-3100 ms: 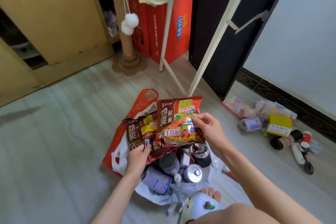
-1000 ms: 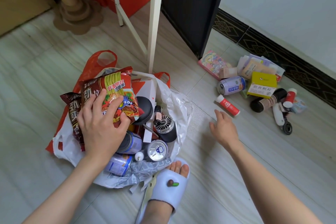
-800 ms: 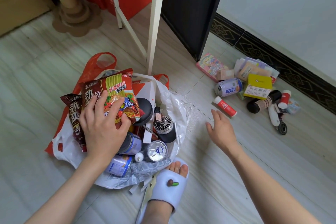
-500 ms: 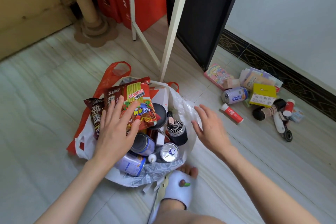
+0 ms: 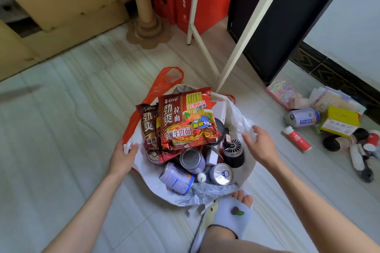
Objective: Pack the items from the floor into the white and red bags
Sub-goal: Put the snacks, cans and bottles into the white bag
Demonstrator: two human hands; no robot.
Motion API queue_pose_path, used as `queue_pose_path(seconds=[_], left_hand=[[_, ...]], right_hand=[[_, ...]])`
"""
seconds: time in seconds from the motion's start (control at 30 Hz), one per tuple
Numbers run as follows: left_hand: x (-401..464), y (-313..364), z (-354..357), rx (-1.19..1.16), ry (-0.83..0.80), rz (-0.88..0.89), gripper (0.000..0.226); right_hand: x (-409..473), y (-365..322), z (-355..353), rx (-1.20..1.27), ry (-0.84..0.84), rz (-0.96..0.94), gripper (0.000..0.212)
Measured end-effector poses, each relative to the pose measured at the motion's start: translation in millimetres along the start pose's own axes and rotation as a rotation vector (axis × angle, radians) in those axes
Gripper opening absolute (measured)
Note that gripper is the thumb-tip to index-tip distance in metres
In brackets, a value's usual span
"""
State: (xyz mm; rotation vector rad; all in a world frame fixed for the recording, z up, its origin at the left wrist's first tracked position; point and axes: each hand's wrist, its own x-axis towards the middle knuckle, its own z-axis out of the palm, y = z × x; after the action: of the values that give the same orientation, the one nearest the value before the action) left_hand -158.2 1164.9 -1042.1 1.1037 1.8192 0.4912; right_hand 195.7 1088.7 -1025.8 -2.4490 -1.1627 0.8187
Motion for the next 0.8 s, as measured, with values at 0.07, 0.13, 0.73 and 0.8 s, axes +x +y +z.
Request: queue_pose_path(seconds=[0.07, 0.13, 0.73, 0.8], left_hand=[[5, 6, 5, -0.056, 0.026, -0.077, 0.029], [10, 10, 6, -0.106, 0.059, -0.165, 0.011], [-65, 113, 18, -0.085, 0.040, 0.449, 0.018], [-62, 119, 22, -0.091, 0.077, 0.461, 0.009]], right_hand=[[2, 6, 4, 0.087, 0.009, 0.047, 0.035], [3, 7, 4, 0.297, 0.027, 0.127, 0.039], [-14, -8, -28, 0.544, 0.009, 0.111, 0.027], [5, 4, -29, 0.610, 0.017, 0.223, 0.034]])
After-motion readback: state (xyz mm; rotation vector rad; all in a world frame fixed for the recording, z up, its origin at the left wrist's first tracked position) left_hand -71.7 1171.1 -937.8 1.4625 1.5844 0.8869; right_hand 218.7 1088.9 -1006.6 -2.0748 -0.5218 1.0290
